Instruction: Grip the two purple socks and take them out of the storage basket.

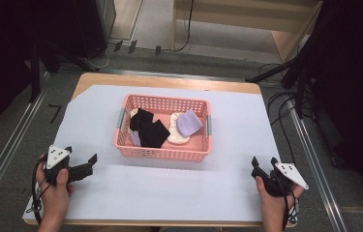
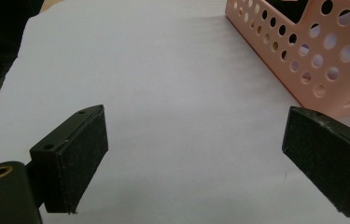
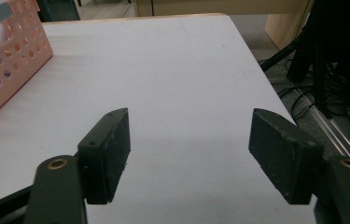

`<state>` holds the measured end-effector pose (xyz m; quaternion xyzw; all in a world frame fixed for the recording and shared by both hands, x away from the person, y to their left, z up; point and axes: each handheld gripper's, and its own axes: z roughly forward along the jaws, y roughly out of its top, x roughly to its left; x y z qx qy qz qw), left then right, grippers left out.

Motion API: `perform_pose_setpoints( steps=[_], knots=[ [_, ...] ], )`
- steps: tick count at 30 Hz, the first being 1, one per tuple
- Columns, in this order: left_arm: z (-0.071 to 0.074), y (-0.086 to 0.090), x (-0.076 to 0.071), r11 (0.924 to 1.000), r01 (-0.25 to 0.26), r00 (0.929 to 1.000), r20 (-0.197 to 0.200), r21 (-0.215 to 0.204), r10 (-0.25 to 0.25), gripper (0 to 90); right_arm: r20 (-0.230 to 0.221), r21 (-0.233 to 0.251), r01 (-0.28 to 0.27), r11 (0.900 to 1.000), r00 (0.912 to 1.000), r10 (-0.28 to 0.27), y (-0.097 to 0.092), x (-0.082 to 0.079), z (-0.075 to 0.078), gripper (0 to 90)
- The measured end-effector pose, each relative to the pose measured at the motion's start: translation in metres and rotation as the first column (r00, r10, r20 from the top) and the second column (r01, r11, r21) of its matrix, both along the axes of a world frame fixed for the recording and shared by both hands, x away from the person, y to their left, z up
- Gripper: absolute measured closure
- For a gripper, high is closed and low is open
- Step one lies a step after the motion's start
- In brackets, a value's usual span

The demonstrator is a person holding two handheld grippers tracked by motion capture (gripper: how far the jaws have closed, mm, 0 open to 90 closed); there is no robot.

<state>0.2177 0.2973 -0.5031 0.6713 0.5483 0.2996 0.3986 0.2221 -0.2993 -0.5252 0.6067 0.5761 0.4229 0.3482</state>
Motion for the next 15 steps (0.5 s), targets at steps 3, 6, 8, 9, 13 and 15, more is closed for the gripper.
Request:
perform_pose_setpoints(
  steps=[3,6,8,9,13,15],
  knots=[
    [0.0,0.0,0.0,1.0,-0.001,1.0,0.001,-0.002,0.001,7.7,-0.004,0.012,0.012,0.9999,0.9999,-0.012,0.0,0.001,0.001,35.2],
    [0.0,0.0,0.0,1.0,0.0,1.0,-0.001,-0.004,0.0,7.7,-0.016,0.055,0.012,0.9984,0.9998,-0.011,0.003,0.002,0.006,34.8],
    [0.0,0.001,0.0,1.0,-0.002,1.0,0.0,-0.007,0.002,7.7,-0.012,0.059,0.013,0.9982,0.9998,-0.013,0.004,0.002,0.008,34.7],
    [0.0,0.001,0.0,1.0,-0.002,1.0,-0.001,-0.009,0.002,7.7,0.0,0.057,0.006,0.9983,1.0,-0.006,0.006,0.002,0.011,34.6],
    [0.0,0.001,0.0,1.0,-0.001,1.0,-0.001,-0.007,0.001,7.7,0.021,0.089,-0.015,0.996,0.9997,0.013,0.015,0.001,0.023,34.5],
    [0.0,0.001,0.0,1.0,-0.001,1.0,-0.001,-0.007,0.001,7.7,0.031,0.096,-0.042,0.9945,0.9988,0.039,0.023,0.003,0.031,37.2]
  ],
)
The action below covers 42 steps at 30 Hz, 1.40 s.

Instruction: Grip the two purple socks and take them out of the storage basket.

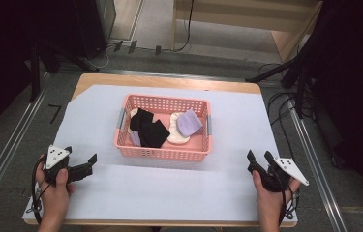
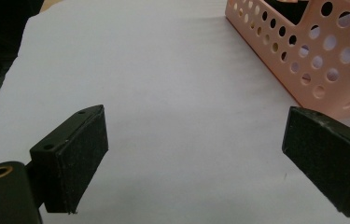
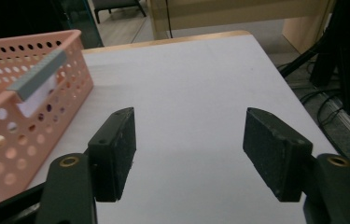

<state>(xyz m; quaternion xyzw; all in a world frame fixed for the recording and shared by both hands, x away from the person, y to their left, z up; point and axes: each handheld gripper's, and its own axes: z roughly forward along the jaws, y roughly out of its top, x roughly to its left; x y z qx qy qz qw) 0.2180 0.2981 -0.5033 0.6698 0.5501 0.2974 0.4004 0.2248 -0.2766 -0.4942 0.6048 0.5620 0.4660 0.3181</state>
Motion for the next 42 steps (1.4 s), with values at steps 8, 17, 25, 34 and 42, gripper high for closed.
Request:
perform_pose_setpoints(
  steps=[8,17,25,34,42],
  knots=[
    [0.0,0.0,0.0,1.0,0.001,1.0,0.005,0.0,-0.001,7.7,0.039,0.001,-0.076,0.9971,0.9963,0.076,0.028,0.006,0.019,47.4],
    [0.0,0.0,0.0,1.0,0.0,1.0,0.005,-0.002,0.0,7.7,0.041,0.0,-0.145,0.9894,0.9886,0.145,0.067,0.016,0.027,53.6],
    [0.0,0.0,0.0,1.0,0.001,1.0,0.005,-0.001,-0.001,7.8,0.046,0.01,-0.228,0.9737,0.9728,0.227,0.095,0.021,0.033,58.1],
    [0.0,0.0,0.0,1.0,0.001,1.0,0.004,-0.001,-0.001,7.7,0.039,-0.001,-0.327,0.945,0.9443,0.327,0.142,0.028,0.039,58.1],
    [0.0,0.0,0.0,1.0,0.004,1.0,0.005,0.0,-0.004,7.7,0.008,-0.018,-0.413,0.9108,0.9108,0.413,0.187,0.034,0.041,57.6]
  ],
)
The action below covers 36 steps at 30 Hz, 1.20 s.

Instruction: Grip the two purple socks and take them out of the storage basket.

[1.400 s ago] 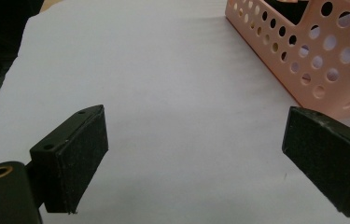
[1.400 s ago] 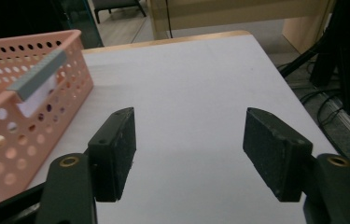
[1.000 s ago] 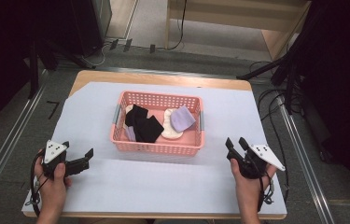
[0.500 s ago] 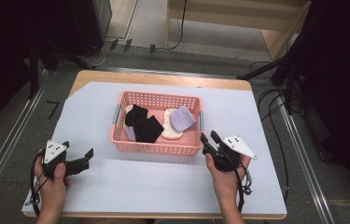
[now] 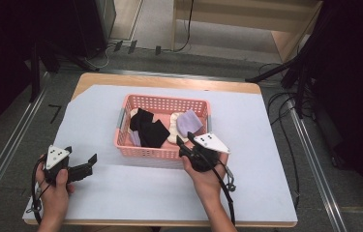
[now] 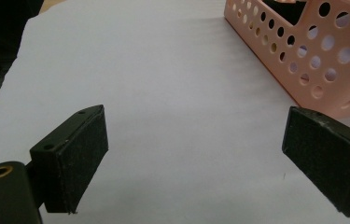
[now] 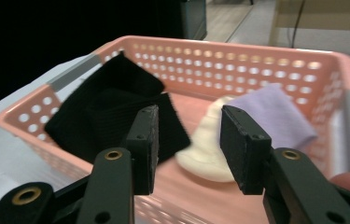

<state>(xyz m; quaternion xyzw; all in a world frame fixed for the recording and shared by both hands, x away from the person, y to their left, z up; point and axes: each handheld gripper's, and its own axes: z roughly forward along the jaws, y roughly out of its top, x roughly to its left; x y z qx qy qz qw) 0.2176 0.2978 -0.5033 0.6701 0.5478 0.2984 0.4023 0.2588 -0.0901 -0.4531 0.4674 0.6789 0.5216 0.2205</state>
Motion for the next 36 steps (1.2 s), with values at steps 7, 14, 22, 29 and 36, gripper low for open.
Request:
perform_pose_setpoints(
  steps=[7,14,22,29,36],
  knots=[
    [0.0,0.0,0.0,1.0,-0.001,1.0,0.0,-0.001,0.001,7.7,-0.021,-0.028,-0.057,0.998,0.9982,0.057,0.035,0.003,-0.003,57.3],
    [0.0,0.0,0.0,1.0,0.001,1.0,-0.002,0.002,-0.001,7.7,-0.034,-0.021,-0.13,0.9913,0.991,0.129,0.061,0.007,0.002,55.6],
    [0.0,0.0,0.0,1.0,0.002,1.0,0.0,0.0,-0.002,7.7,-0.054,-0.052,-0.185,0.9814,0.9818,0.182,0.084,0.01,0.001,56.1],
    [0.0,-0.001,0.0,1.0,0.005,1.0,0.0,0.006,-0.005,7.7,-0.099,-0.061,-0.217,0.9743,0.9727,0.21,0.089,0.016,-0.004,80.7],
    [0.0,0.0,0.0,0.9999,0.007,1.0,0.001,0.009,-0.007,7.8,-0.074,-0.085,-0.147,0.9854,0.9872,0.141,0.078,0.024,-0.001,86.6]
  ],
)
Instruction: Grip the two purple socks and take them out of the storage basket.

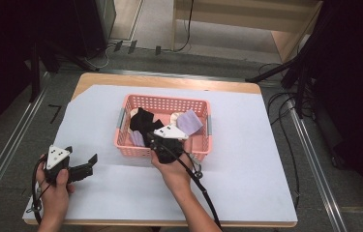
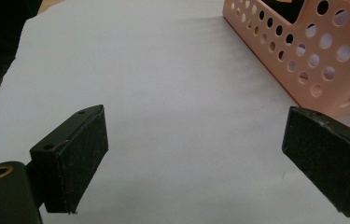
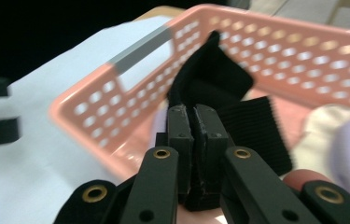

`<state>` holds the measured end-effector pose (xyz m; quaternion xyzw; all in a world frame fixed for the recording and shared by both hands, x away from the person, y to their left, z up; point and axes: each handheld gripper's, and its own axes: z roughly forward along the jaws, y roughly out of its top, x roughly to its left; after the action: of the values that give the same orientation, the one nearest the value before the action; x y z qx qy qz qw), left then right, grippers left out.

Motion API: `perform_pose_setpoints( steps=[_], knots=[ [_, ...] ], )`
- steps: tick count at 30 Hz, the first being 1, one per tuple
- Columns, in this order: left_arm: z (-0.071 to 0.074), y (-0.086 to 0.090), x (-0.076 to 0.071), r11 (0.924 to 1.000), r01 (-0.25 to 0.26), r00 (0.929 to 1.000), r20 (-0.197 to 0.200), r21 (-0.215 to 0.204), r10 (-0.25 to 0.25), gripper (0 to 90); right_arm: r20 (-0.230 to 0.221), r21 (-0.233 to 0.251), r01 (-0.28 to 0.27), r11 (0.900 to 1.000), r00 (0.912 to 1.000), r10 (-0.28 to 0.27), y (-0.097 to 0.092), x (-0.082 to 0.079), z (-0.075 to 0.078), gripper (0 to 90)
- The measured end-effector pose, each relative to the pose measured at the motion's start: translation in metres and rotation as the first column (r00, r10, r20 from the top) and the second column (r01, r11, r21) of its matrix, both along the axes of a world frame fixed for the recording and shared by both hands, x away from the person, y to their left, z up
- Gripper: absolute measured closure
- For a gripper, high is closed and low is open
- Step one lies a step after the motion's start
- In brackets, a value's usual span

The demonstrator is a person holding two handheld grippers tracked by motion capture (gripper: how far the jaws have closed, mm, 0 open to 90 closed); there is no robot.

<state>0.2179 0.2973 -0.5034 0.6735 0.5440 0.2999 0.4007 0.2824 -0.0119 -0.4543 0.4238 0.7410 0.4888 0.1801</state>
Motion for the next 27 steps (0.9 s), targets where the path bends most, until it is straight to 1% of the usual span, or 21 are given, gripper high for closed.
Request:
perform_pose_setpoints(
  steps=[1,2,3,4,5,6,7,9,10,11,12,13,14,16,17,18,21,22,23,25,27],
  knots=[
    [0.0,0.0,0.0,1.0,-0.002,1.0,-0.002,-0.002,0.002,7.7,0.007,0.004,0.046,0.9989,0.9989,-0.046,-0.009,0.005,0.002,86.8],
    [0.0,0.0,0.0,1.0,-0.002,1.0,-0.002,-0.002,0.002,7.7,0.007,0.004,0.046,0.9989,0.9989,-0.046,-0.009,0.005,0.002,86.8],
    [0.0,0.0,0.0,1.0,-0.001,1.0,-0.002,-0.003,0.001,7.7,0.006,0.01,0.075,0.9971,0.9972,-0.075,-0.013,0.008,0.003,86.8],
    [0.0,0.0,0.0,1.0,-0.001,1.0,-0.001,-0.002,0.001,7.7,0.006,0.002,0.152,0.9884,0.9884,-0.152,-0.024,0.014,0.004,86.8],
    [0.0,0.0,0.0,1.0,0.0,1.0,-0.003,0.0,0.0,7.8,-0.001,-0.001,0.18,0.9836,0.9836,-0.18,-0.028,0.016,0.004,86.5],
    [0.0,0.0,0.0,1.0,0.0,1.0,-0.003,0.0,0.0,7.8,-0.001,-0.001,0.18,0.9836,0.9836,-0.18,-0.028,0.016,0.004,86.5],
    [0.0,0.0,0.0,1.0,0.0,1.0,-0.004,0.001,0.0,7.7,-0.01,-0.017,0.231,0.9729,0.9729,-0.231,-0.036,0.021,0.003,81.1],
    [0.0,0.0,0.0,1.0,0.0,1.0,-0.004,0.002,0.0,7.7,0.016,-0.021,0.264,0.9643,0.9644,-0.264,-0.038,0.021,0.004,70.2],
    [0.0,0.0,0.0,1.0,-0.003,1.0,-0.002,-0.002,0.003,7.7,0.034,-0.008,0.263,0.9649,0.9644,-0.262,-0.039,0.019,0.006,69.3],
    [0.0,0.0,0.0,1.0,-0.003,1.0,-0.002,-0.001,0.003,7.8,0.055,0.01,0.251,0.9678,0.9663,-0.252,-0.04,0.017,0.007,69.0],
    [0.0,0.0,0.0,1.0,-0.003,1.0,-0.002,-0.001,0.003,7.7,0.055,0.01,0.251,0.9678,0.9663,-0.252,-0.04,0.017,0.007,69.0],
    [0.0,0.0,0.0,1.0,0.0,1.0,0.0,0.002,0.0,7.7,0.09,0.051,0.216,0.9751,0.9714,-0.22,-0.036,0.012,0.011,69.4],
    [0.0,0.0,0.0,1.0,-0.002,1.0,0.001,0.001,0.002,7.7,0.101,0.057,0.192,0.9797,0.9752,-0.197,-0.033,0.008,0.013,71.0],
    [0.0,0.0,0.0,1.0,-0.001,1.0,0.0,0.002,0.001,7.7,0.105,0.043,0.097,0.9944,0.9894,-0.101,-0.023,0.005,0.014,75.1],
    [0.0,0.0,0.0,1.0,-0.001,1.0,0.0,0.002,0.001,7.7,0.105,0.043,0.097,0.9944,0.9894,-0.101,-0.023,0.005,0.014,75.1],
    [0.0,0.0,0.0,1.0,-0.001,1.0,0.0,0.002,0.001,7.7,0.118,0.038,0.031,0.9988,0.9923,-0.035,-0.014,0.002,0.015,77.6],
    [0.0,0.0,0.0,1.0,-0.001,1.0,-0.001,0.001,0.001,7.7,0.127,0.036,-0.045,0.9983,0.9911,0.04,-0.002,-0.003,0.014,80.6],
    [0.0,0.0,0.0,1.0,-0.001,1.0,-0.001,0.001,0.001,7.7,0.127,0.036,-0.045,0.9983,0.9911,0.04,-0.002,-0.003,0.014,80.6],
    [0.0,0.0,0.0,1.0,0.0,1.0,-0.001,0.0,0.0,7.7,0.111,0.022,-0.074,0.997,0.9913,0.071,0.006,-0.004,0.013,81.0],
    [0.0,0.0,0.0,1.0,0.001,1.0,-0.004,0.0,-0.001,7.7,0.095,-0.008,-0.083,0.9965,0.992,0.084,0.014,-0.002,0.01,81.0],
    [0.0,0.0,0.0,1.0,0.004,1.0,-0.005,0.002,-0.004,7.7,0.05,-0.029,-0.084,0.996,0.9951,0.086,0.02,0.001,0.006,80.9]
  ],
)
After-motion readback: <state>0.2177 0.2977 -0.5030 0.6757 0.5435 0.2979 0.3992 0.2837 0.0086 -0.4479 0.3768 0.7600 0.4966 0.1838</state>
